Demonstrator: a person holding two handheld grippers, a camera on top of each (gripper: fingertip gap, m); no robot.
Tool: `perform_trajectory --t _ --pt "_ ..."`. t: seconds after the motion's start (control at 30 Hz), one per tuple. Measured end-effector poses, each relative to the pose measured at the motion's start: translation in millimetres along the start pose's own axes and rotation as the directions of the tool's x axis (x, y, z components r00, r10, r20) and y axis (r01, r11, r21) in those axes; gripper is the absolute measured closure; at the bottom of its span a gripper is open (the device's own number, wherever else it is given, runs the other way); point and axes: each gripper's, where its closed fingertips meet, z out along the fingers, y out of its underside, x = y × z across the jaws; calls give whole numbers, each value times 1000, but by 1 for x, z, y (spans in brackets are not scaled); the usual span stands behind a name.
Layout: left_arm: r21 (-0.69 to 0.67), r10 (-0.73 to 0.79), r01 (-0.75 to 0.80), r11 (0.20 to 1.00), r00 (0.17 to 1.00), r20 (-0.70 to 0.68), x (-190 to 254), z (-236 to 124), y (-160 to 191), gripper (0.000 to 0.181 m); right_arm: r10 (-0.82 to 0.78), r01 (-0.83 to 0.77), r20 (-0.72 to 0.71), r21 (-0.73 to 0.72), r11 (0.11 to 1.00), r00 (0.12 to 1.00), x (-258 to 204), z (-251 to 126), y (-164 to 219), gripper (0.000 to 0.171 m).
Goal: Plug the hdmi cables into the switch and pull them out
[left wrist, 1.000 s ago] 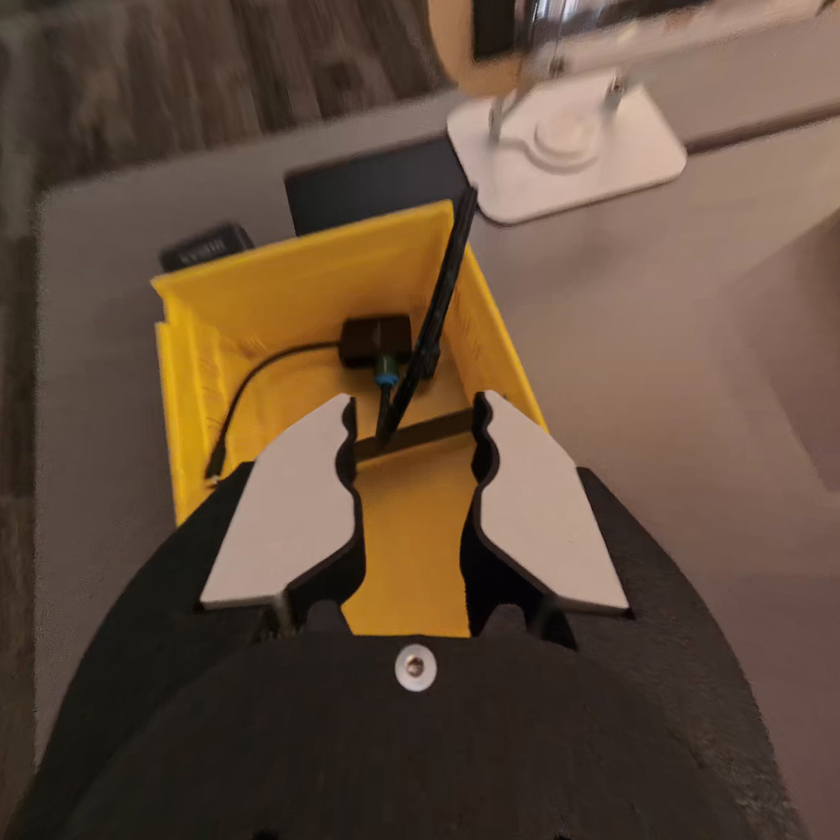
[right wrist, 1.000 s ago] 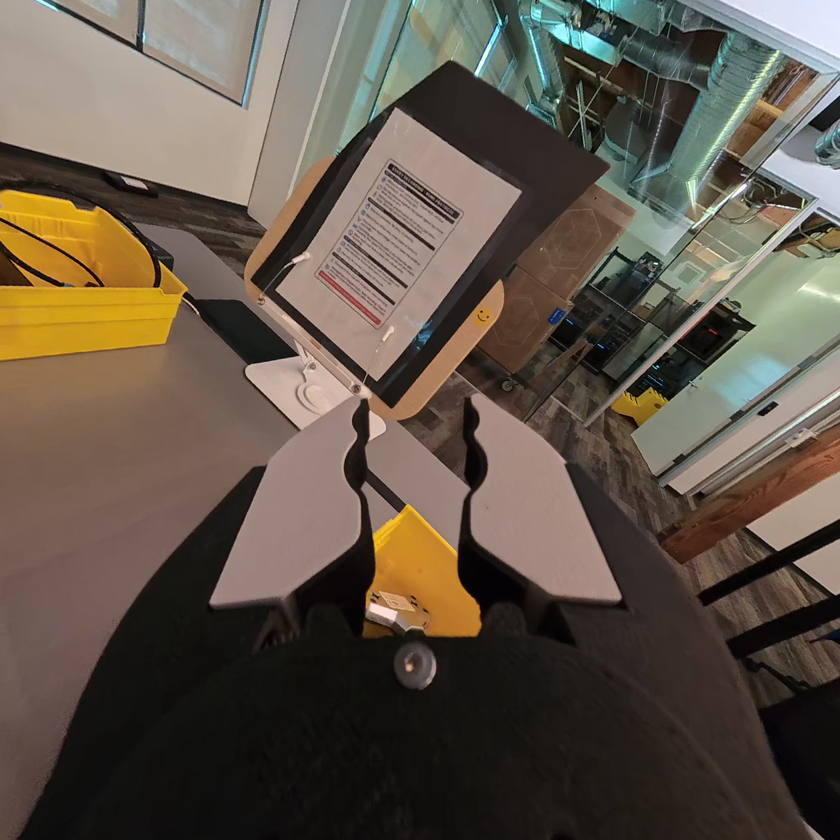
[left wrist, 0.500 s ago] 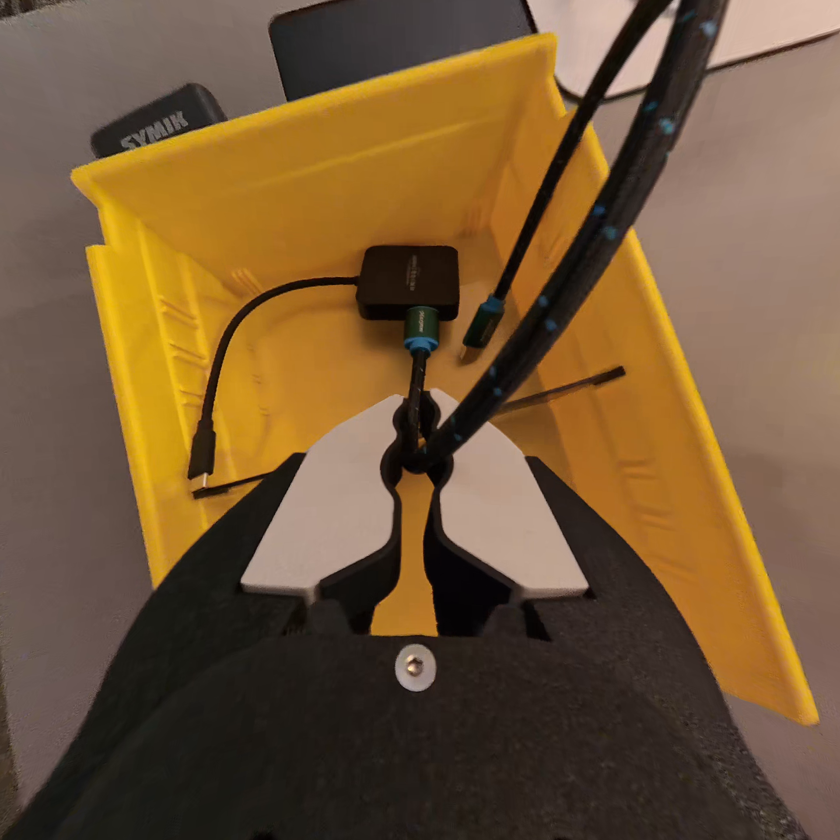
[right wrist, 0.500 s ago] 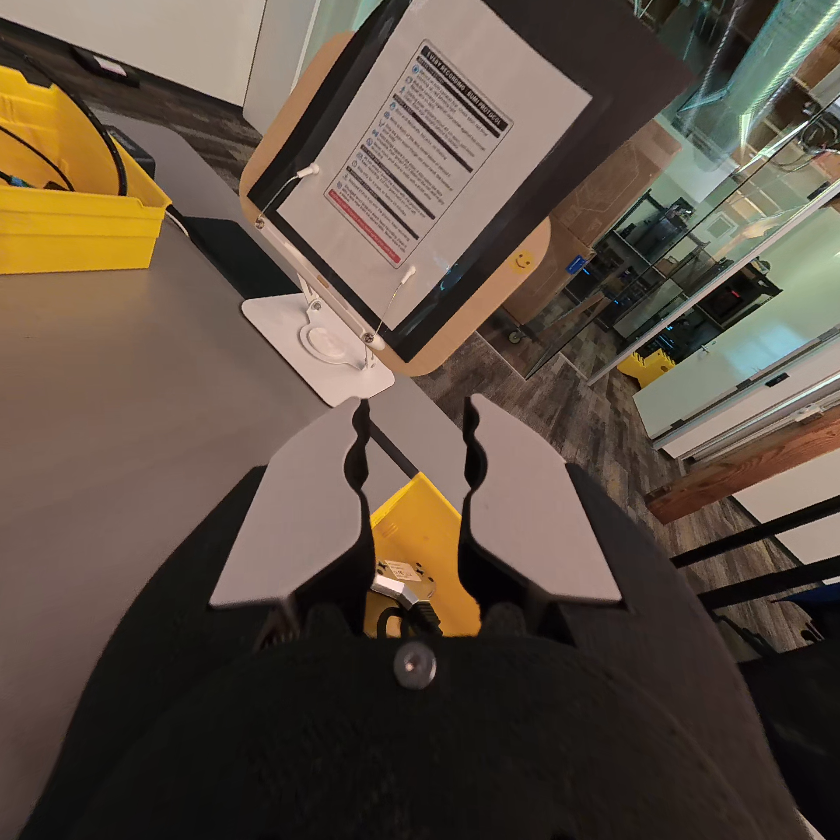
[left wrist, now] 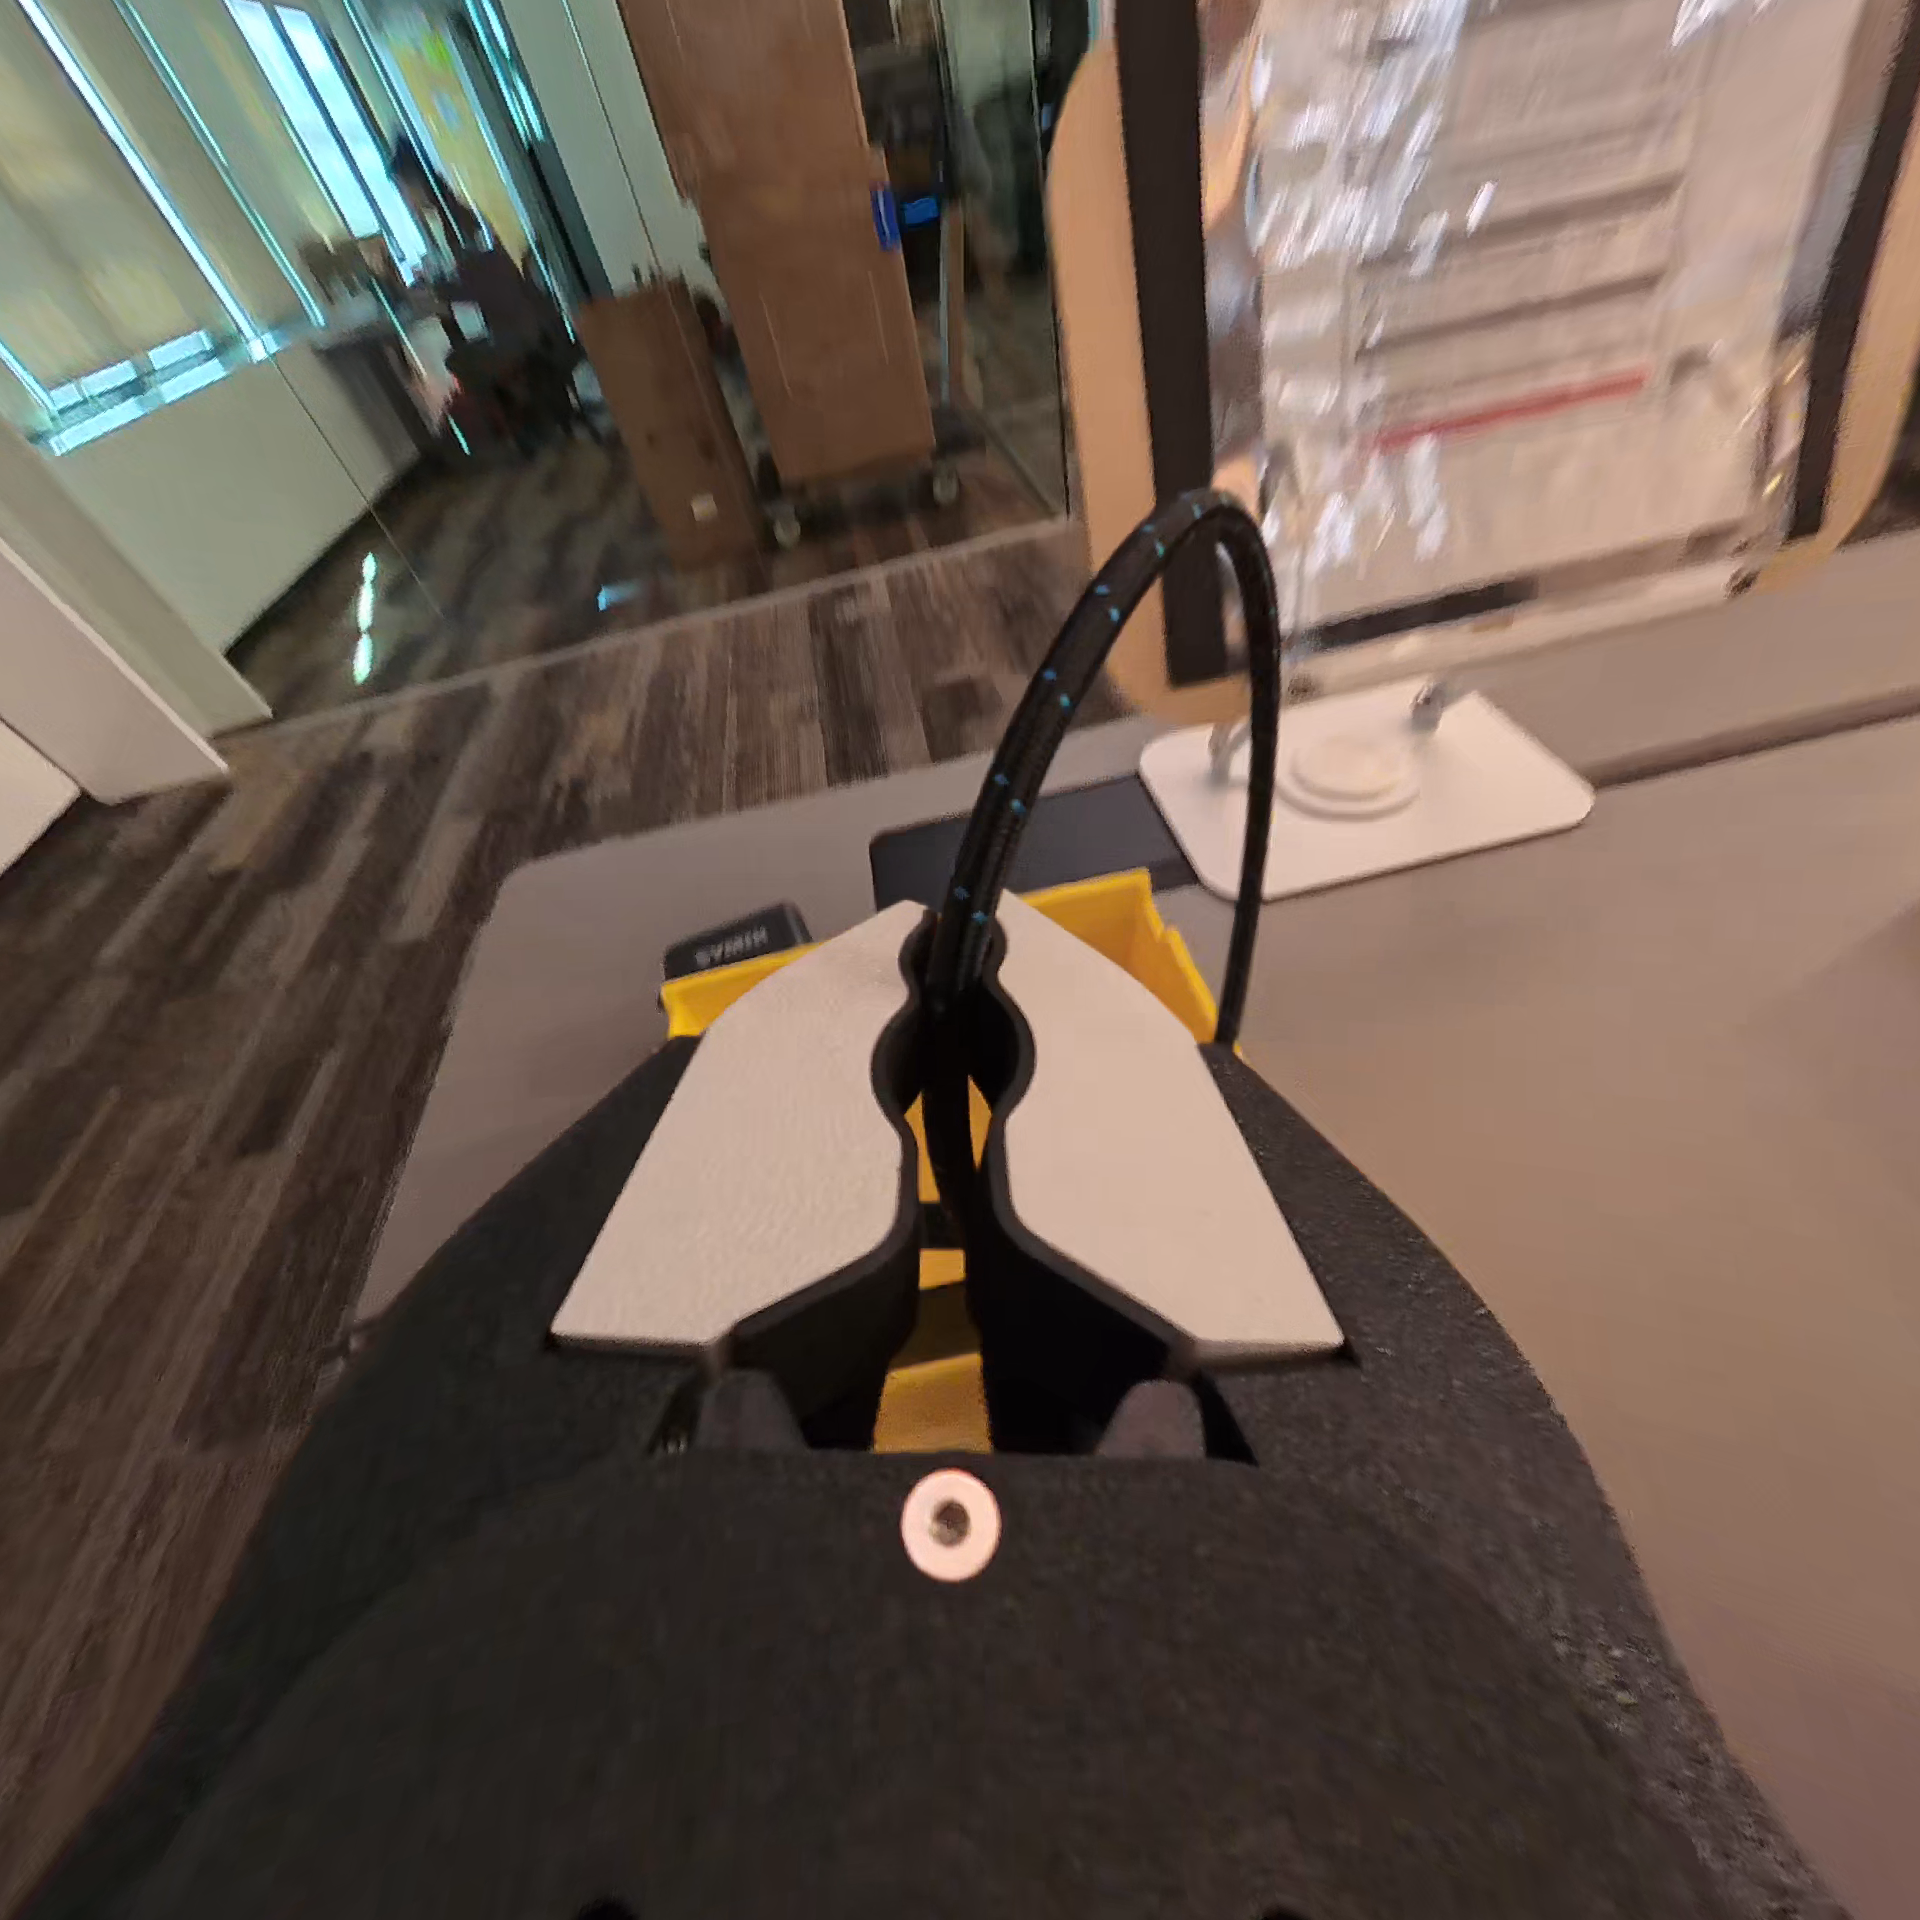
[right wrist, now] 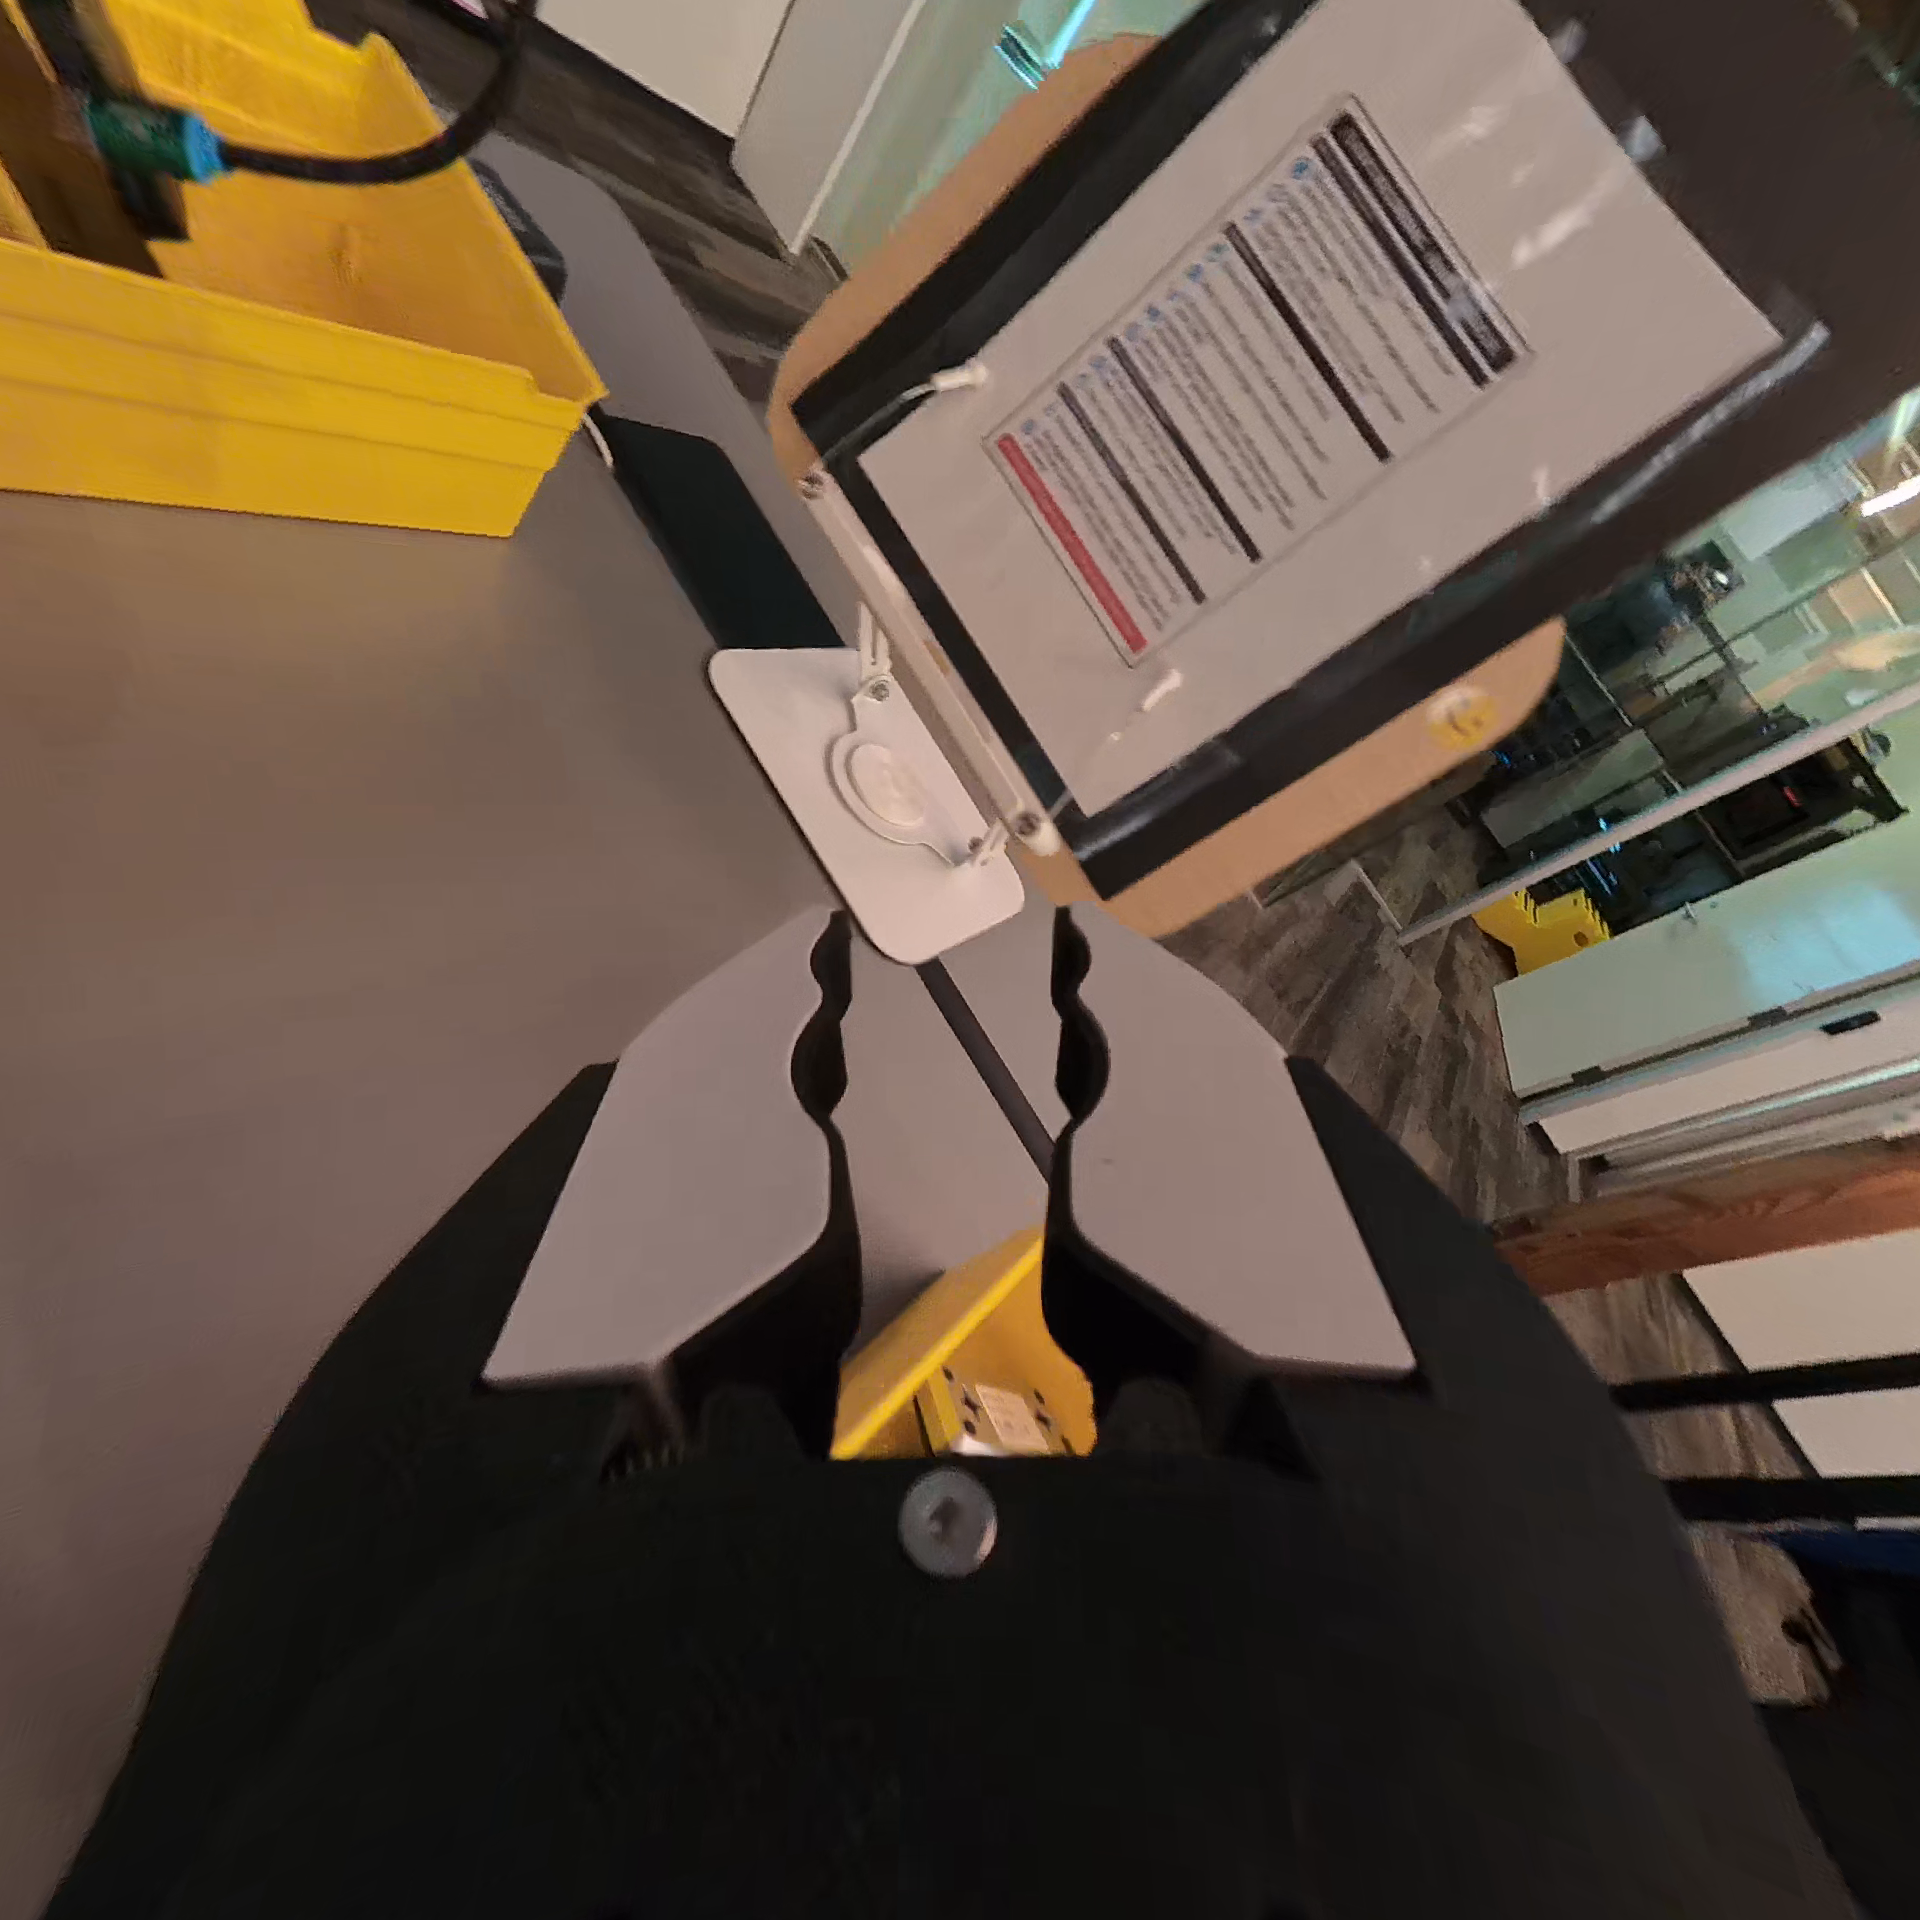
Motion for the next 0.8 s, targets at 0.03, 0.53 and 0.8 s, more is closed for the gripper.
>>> perform_trajectory --t 0.03,0.53,0.8 --pt "44 -5 6 999 1000 -8 4 -8 -11 178 -20 19 12 16 1000 1000 -9 5 -7 133" --pt "223 63 -9 975 970 -236 122 -59 -85 179 -77 -137 511 368 920 856 -220 39 -104 126" --pt "214 97 -39 976 959 -267 158 -56 -87 178 242 -384 405 320 866 882 -214 64 -108 115"
